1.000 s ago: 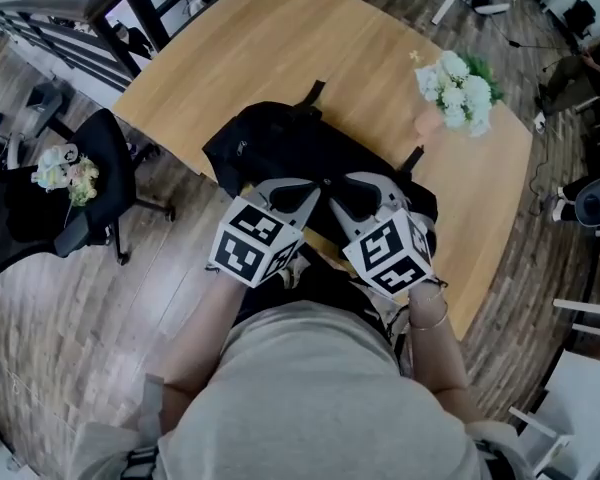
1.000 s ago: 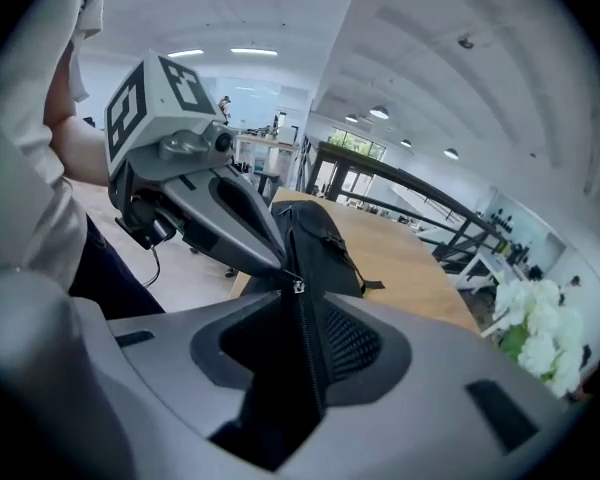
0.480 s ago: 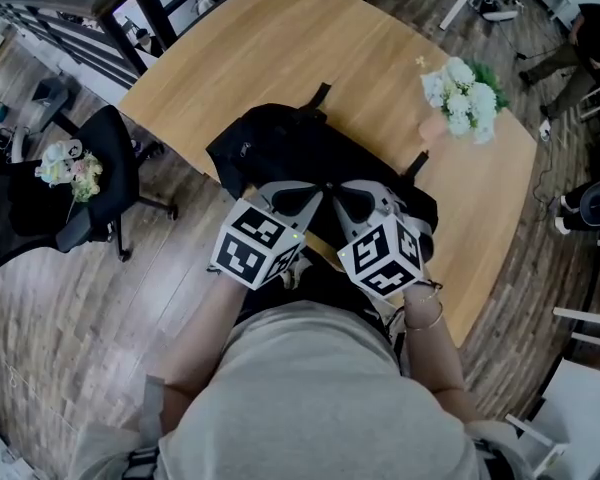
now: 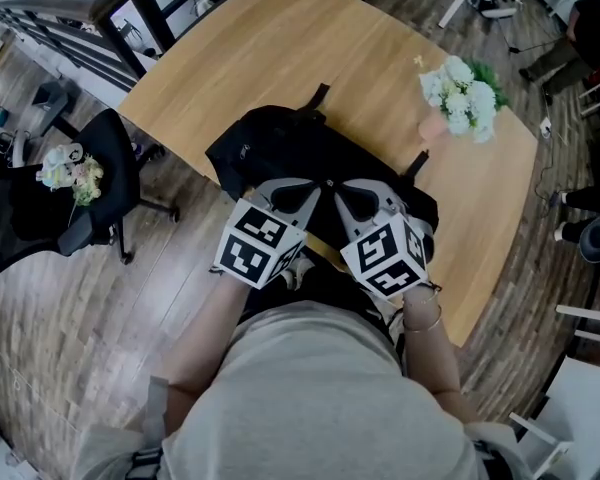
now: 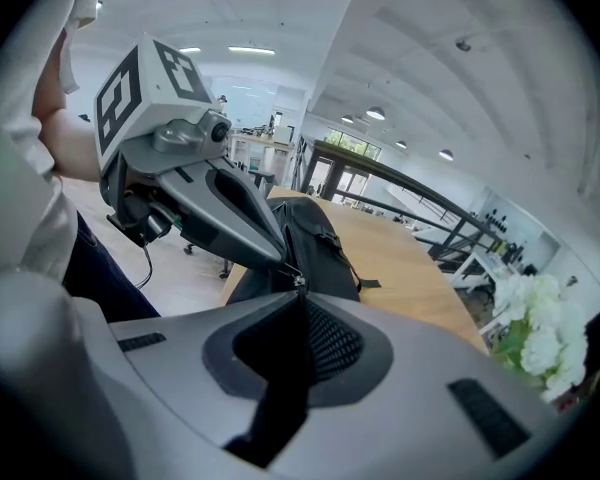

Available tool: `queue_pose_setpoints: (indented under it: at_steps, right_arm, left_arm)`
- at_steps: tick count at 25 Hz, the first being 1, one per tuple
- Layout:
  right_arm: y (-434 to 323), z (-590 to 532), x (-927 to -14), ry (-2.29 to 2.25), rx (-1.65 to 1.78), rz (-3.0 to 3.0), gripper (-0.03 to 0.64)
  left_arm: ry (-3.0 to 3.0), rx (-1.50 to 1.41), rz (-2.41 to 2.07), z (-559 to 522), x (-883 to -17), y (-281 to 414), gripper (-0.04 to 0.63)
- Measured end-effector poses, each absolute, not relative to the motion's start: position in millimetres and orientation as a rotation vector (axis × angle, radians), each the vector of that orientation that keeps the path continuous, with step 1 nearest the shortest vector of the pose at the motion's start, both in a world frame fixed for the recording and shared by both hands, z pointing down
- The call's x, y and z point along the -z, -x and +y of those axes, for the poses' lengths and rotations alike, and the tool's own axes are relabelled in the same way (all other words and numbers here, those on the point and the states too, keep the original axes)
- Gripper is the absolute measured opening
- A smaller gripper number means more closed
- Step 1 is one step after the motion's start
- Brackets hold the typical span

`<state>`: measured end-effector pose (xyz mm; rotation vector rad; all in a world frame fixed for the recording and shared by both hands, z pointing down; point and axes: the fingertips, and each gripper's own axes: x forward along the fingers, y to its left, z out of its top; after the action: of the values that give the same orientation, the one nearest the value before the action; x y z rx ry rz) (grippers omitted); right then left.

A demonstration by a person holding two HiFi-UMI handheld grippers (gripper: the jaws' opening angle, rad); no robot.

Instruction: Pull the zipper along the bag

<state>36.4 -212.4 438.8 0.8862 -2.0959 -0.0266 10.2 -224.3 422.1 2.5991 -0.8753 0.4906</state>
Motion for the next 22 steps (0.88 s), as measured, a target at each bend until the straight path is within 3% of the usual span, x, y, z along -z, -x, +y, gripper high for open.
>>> queue_pose_setpoints:
  at_steps: [22]
  right_arm:
    - [-38,-217,-432,-0.901,-0.034,-2.138,0.032]
  left_arm:
    - [-2.516,-0.479,-1.065,-254,-425,43,0.020]
